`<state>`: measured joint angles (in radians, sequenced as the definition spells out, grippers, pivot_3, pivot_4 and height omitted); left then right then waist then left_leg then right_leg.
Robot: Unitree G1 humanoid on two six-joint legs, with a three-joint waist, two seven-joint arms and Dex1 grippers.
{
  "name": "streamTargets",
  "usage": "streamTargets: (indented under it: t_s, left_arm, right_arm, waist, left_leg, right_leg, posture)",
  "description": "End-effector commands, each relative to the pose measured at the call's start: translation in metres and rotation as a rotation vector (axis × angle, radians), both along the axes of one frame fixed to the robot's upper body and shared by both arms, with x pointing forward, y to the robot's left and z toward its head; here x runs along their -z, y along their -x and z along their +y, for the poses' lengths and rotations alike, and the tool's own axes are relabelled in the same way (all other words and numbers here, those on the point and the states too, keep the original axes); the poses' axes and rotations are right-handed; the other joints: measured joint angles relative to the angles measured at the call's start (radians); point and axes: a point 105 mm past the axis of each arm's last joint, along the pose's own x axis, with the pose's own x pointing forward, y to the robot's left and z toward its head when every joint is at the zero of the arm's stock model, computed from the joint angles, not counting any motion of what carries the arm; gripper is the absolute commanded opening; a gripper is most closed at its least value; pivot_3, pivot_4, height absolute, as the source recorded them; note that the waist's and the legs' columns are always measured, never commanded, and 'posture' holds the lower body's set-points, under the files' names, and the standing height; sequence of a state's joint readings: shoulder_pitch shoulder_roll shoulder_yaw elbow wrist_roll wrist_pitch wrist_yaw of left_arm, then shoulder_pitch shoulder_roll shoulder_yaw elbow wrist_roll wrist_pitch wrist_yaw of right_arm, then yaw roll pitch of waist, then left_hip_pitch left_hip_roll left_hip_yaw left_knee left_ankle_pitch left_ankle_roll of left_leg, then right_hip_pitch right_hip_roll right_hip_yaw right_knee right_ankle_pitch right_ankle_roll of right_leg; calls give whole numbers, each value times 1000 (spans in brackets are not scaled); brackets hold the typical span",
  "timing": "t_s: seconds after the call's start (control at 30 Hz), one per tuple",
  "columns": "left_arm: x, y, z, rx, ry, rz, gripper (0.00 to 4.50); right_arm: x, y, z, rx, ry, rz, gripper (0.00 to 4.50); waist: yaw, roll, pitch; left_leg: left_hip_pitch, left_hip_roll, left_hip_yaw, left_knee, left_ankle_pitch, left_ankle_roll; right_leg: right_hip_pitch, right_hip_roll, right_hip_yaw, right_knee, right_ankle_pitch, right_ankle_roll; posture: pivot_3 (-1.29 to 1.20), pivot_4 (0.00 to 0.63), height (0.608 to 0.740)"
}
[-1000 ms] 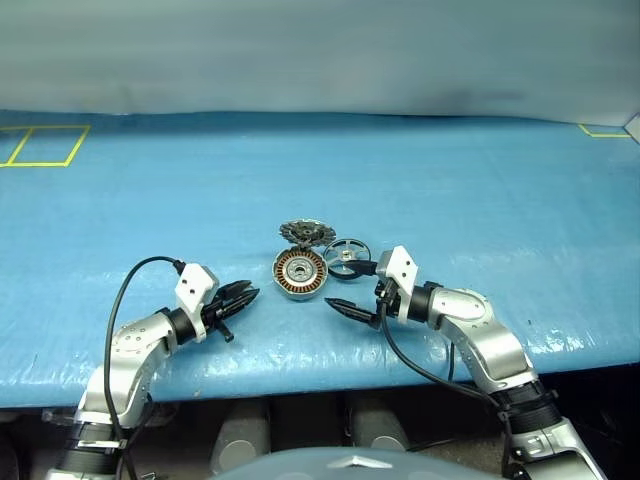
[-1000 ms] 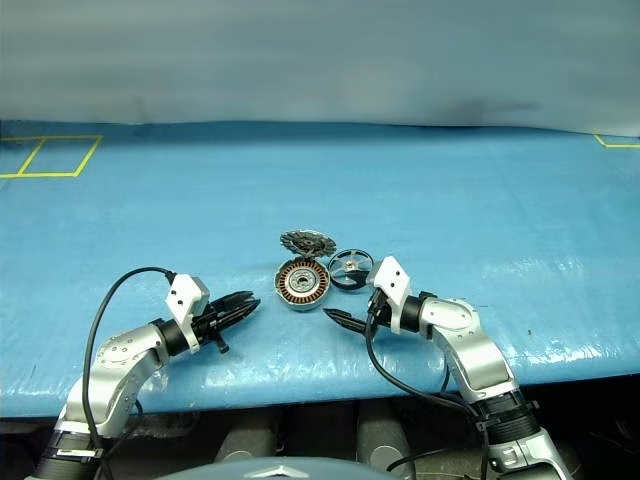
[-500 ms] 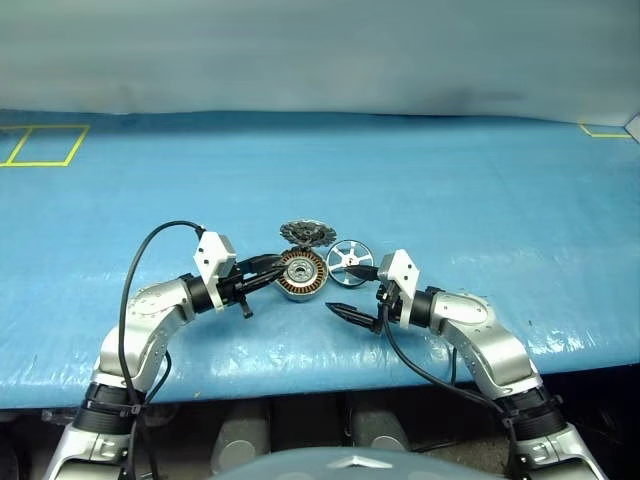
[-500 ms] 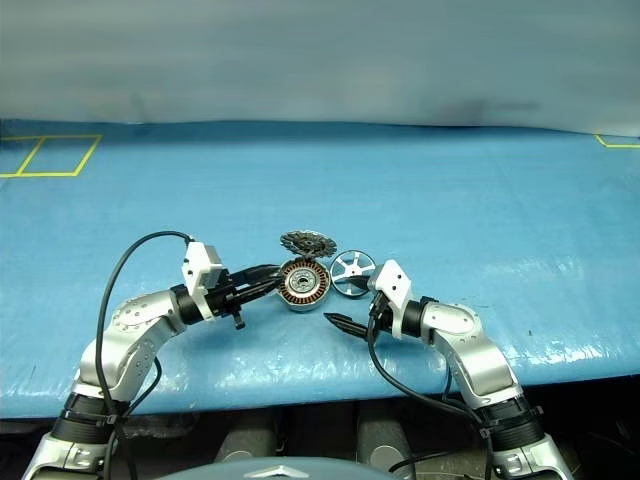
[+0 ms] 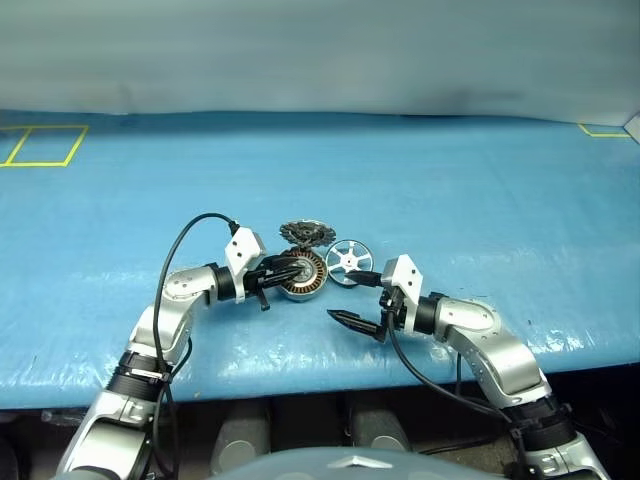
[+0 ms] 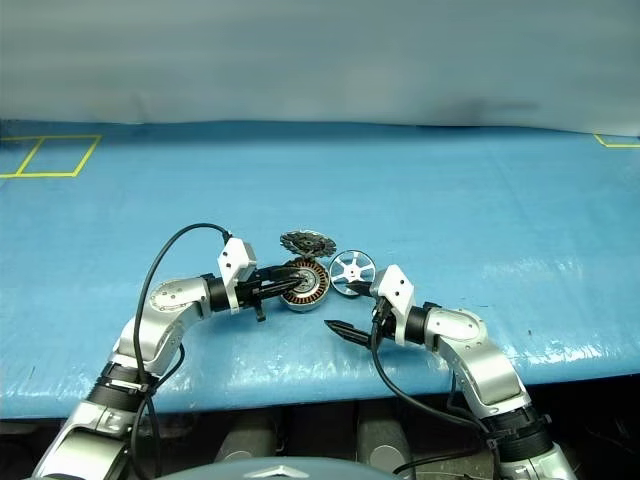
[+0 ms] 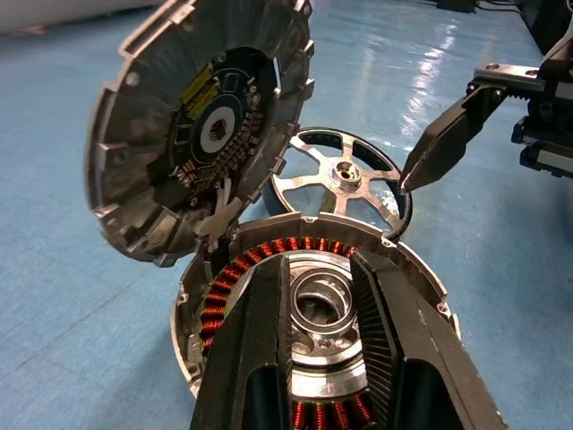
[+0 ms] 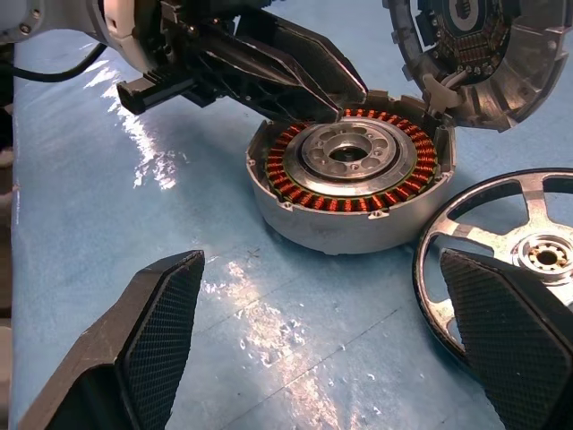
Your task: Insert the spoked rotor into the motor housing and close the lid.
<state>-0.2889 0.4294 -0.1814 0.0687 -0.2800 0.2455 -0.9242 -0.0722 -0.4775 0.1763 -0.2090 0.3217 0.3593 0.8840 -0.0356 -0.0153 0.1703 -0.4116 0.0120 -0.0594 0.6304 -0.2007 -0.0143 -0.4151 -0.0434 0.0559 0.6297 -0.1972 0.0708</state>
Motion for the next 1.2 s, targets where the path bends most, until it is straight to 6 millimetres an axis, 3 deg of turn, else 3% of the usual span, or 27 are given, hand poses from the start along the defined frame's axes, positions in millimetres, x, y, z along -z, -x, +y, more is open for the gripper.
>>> streamTargets:
  t_s: [0.03,0.5,1.1,1.2]
  left_arm:
    - [-5,0,-5,46,-13,-38,694]
    - [2,-12,-5,29,-69,-72,694]
    - [11,-9,-5,38,-73,-52,694]
    - [11,-10,-4,26,-70,-65,1668]
  right_arm:
    - [-11,1,2,-19,-27,-37,4500]
    - [-14,2,6,-32,-47,-54,4500]
    - [-13,0,7,-25,-44,-58,4500]
    - [-13,0,7,-28,-49,-58,4500]
  waist:
    - [0,0,0]
    - [2,0,0]
    - [2,0,0]
    - [2,0,0]
  left_leg:
    - [0,0,0,0,0,0]
    - [0,0,0,0,0,0]
    - [0,0,0,1,0,0]
    - [0,0,0,1,0,0]
  right_leg:
    - [0,0,0,0,0,0]
    - [0,0,0,0,0,0]
    - [1,0,0,0,0,1]
    - [1,0,0,0,0,1]
  posture:
    - [0,150,740]
    - [0,150,740]
    - [0,150,740]
    - [0,150,740]
